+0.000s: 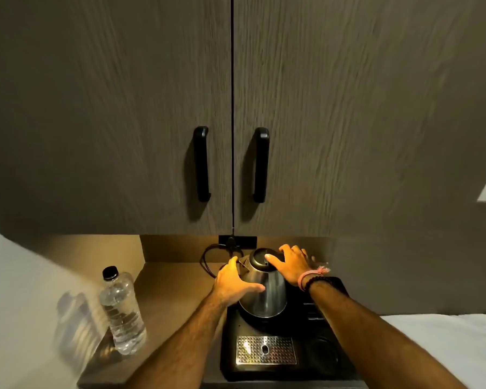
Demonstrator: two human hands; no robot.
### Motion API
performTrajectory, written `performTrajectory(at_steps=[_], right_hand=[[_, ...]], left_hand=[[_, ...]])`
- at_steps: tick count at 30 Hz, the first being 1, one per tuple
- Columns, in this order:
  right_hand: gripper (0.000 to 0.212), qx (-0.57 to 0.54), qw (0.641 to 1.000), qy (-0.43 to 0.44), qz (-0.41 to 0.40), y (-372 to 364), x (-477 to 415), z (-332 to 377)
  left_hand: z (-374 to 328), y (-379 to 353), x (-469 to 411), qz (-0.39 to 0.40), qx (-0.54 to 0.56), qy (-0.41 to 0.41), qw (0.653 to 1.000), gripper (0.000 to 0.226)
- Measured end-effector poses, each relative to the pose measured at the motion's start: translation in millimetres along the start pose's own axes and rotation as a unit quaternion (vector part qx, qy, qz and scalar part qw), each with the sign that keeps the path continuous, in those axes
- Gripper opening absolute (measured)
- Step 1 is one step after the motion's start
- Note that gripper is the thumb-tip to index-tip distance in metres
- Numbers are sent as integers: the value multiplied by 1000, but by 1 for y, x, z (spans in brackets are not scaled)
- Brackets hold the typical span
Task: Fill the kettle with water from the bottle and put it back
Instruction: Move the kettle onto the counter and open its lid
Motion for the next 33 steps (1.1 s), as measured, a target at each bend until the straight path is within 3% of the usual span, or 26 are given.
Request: performTrajectory(at_steps=[4,7,14,20,22,24,30,33], right_hand=[[87,-32,995,-76,53,-16,-21,-8],[98,8,994,-92,60,-22,-34,-6],[62,-7,998,-60,27,-22,-41,-7],[61,-139,988,-60,31,-15,-37,-23],[50,-223,971,-81,15,-13,-28,-38],[33,-308,947,-86,5,-16,-24,-49],[27,-337,937,-89,-2,-21,-25,-51],[38,-315,944,-95,-8,-19,-25,-56]], left_hand=[[3,-12,-18,39,30,11,999,142],[7,-21,-33,38,80,8,996,139],[8,-29,-39,27,140,-17,990,112],[15,-31,-36,31,170,20,985,136],[17,-36,-34,49,170,28,984,147],[20,-40,-32,53,172,29,983,144],[20,-43,-32,46,206,12,977,131],[16,-42,-32,40,222,-7,974,122]])
Point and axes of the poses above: each hand's wrist, its own x-axis away from the middle knuckle, its own y-axis out of the back of the hand, z = x × y, the point moved 7 cm from there along -x, towards the middle knuckle, and after that the axes turned 4 degrees about y, right-handed, at the moved point
